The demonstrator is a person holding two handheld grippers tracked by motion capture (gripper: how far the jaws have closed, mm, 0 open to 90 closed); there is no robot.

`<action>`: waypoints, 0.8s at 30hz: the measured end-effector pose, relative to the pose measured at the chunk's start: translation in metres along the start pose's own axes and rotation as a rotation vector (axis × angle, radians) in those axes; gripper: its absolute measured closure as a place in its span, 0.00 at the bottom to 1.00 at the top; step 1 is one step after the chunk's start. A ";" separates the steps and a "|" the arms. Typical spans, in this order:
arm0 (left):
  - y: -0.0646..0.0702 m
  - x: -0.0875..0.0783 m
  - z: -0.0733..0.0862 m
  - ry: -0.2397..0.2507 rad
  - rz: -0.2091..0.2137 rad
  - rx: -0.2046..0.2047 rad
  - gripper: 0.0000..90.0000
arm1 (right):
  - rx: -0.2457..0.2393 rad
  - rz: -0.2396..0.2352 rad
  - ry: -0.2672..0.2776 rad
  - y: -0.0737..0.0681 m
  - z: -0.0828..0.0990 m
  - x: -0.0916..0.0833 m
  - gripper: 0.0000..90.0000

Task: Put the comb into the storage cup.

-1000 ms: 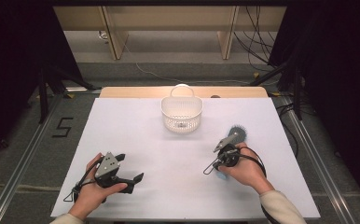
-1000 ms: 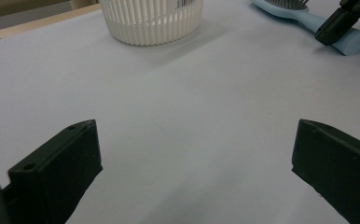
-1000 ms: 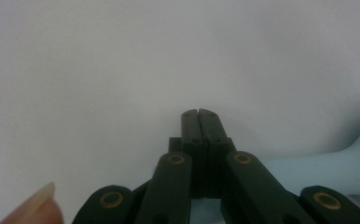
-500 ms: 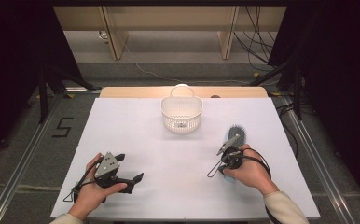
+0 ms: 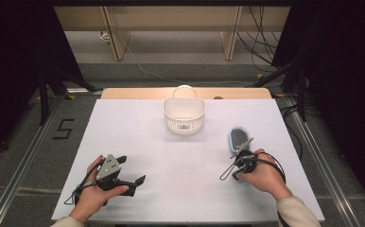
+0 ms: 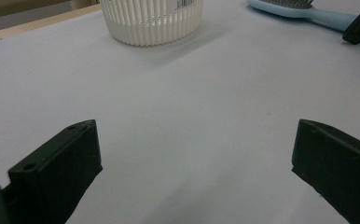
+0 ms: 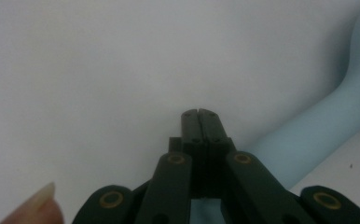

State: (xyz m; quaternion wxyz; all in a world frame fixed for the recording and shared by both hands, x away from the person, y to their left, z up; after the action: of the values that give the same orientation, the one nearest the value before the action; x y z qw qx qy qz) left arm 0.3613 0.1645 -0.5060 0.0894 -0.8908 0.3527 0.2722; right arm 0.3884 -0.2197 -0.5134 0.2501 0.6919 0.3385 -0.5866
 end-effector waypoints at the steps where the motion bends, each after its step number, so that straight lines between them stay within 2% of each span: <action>1: 0.000 0.000 0.000 0.000 0.000 -0.001 0.01 | 0.000 0.000 0.000 0.000 0.000 0.000 1.00; 10: 0.000 0.000 0.000 0.001 0.001 0.000 0.01 | 0.063 0.004 -0.026 0.014 0.015 -0.005 1.00; 17: 0.000 0.000 0.000 0.000 0.001 0.000 0.01 | 0.094 0.011 -0.036 0.023 0.023 -0.008 1.00; 24: 0.000 0.000 0.000 0.000 0.001 0.000 0.01 | 0.144 0.005 -0.033 0.034 0.031 -0.010 1.00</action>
State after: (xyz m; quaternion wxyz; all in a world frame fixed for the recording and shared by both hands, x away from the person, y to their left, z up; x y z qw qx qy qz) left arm 0.3612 0.1644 -0.5059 0.0891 -0.8906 0.3533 0.2722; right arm 0.3936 -0.2670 -0.5108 0.2067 0.6992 0.2893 -0.6202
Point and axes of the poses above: each handheld gripper's, and its own axes: x roughly forward along the jaws, z roughly out of its underside, y roughly to its right, the point moved 6 cm from there along x, roughly forward along the jaws, and after that the axes turned 6 degrees about -y, right-handed, at the moved point
